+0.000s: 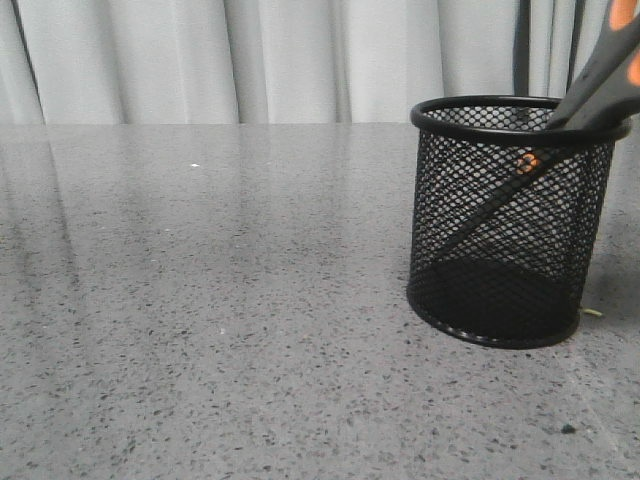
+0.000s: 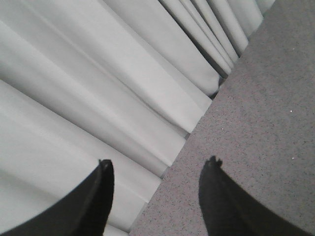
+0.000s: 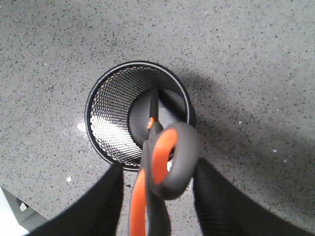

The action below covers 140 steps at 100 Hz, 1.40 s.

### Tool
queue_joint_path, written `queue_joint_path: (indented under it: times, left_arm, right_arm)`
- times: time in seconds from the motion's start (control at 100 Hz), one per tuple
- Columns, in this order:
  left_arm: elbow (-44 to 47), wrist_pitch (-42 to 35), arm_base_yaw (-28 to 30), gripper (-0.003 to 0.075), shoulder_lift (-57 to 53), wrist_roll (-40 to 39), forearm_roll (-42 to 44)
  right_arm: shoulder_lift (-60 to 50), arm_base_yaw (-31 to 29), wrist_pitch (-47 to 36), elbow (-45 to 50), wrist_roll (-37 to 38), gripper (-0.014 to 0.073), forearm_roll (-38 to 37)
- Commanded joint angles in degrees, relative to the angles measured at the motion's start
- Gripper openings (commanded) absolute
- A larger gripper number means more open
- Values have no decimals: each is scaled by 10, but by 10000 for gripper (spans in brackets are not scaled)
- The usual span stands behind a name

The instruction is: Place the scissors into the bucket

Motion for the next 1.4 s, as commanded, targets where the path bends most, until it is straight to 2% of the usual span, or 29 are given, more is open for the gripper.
queue_joint_path:
  times: [0.0,0.38,0.52,0.66,0.82,0.86,0.97,1.07,1.17,1.28,1.39]
  left_arm:
    - [-14,-36,1,365,-5,-7,-19]
    - [-14,-28,1,364,-5,-7,-12]
    - [-14,-28,1,312,-5,-7,-10]
    - [-14,-12,1,213,-5,-7,-11]
    - [-14,57,1,43,-7,-15,-11]
    - [-14,77,1,-21,-7,-31,-10]
    - [-2,96,1,-20,-10,-67,-3]
    - [32,57,1,-20,-28,-92,8]
    - [94,-35,1,-20,-66,-130,26]
    - [209,-159,1,-20,-129,-163,28]
    - [359,-299,1,-20,-216,-185,14]
  right_arm:
    - [-6,2,18,-17,-9,374,6]
    - [-31,1,10,-143,-9,373,-22]
    - [-47,1,-39,-161,-9,350,-20]
    - [-68,1,-99,-159,-9,202,-20]
    - [-99,1,-183,-141,-9,-76,-20]
    - [-108,1,-217,-125,-9,-62,-20]
    - [-142,1,-315,-65,-9,-52,-20]
    - [-177,1,-419,15,-9,-52,-20]
    - [-218,1,-507,97,-9,-52,-23]
    - [-269,1,-588,186,-9,-52,-27]
    - [-325,1,-630,259,-9,-52,-27]
